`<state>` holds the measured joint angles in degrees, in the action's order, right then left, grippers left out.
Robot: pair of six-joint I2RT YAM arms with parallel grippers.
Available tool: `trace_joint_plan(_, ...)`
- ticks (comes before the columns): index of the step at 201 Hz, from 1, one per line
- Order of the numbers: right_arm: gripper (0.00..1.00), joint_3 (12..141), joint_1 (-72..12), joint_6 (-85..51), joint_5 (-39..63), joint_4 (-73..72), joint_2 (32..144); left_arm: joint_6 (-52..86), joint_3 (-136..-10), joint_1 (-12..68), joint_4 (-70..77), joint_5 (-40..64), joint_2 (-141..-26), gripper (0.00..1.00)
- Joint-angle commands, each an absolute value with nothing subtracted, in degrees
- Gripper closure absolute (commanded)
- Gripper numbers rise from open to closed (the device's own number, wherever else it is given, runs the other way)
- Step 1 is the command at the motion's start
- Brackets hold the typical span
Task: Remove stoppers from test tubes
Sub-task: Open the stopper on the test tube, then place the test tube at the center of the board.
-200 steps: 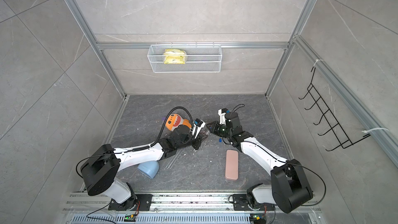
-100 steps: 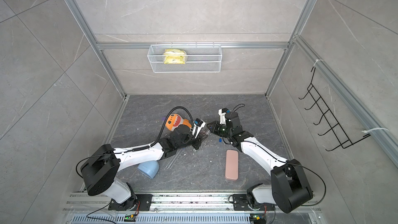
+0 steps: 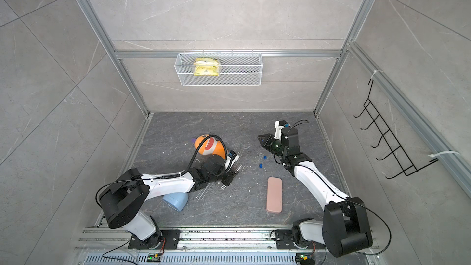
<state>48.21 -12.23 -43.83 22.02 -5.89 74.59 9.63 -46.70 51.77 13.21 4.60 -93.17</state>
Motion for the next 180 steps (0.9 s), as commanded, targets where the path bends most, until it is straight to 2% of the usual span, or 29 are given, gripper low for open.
trace_joint_plan(1,1.00,50.3,-11.5,-41.6,20.0,-3.5,72.7,10.5,-47.6,51.7,14.4,4.1,-93.0,1.00)
trace_joint_plan(44,1.00,51.3,-9.9,-35.7,13.3,4.0,70.6,10.2,-55.2,51.7,10.3,2.0,-97.7,1.00)
trace_joint_plan(99,1.00,50.5,-7.3,-31.9,5.4,11.8,67.1,12.6,-74.8,52.3,1.7,-4.1,-110.2,1.00)
trace_joint_plan(152,1.00,48.3,-5.6,-31.5,5.3,13.0,65.3,14.5,-92.3,52.3,-8.0,-8.7,-123.1,1.00)
trace_joint_plan(180,1.00,47.4,-5.2,-31.6,5.9,12.8,64.8,15.5,-97.6,52.3,-11.2,-10.6,-127.7,1.00)
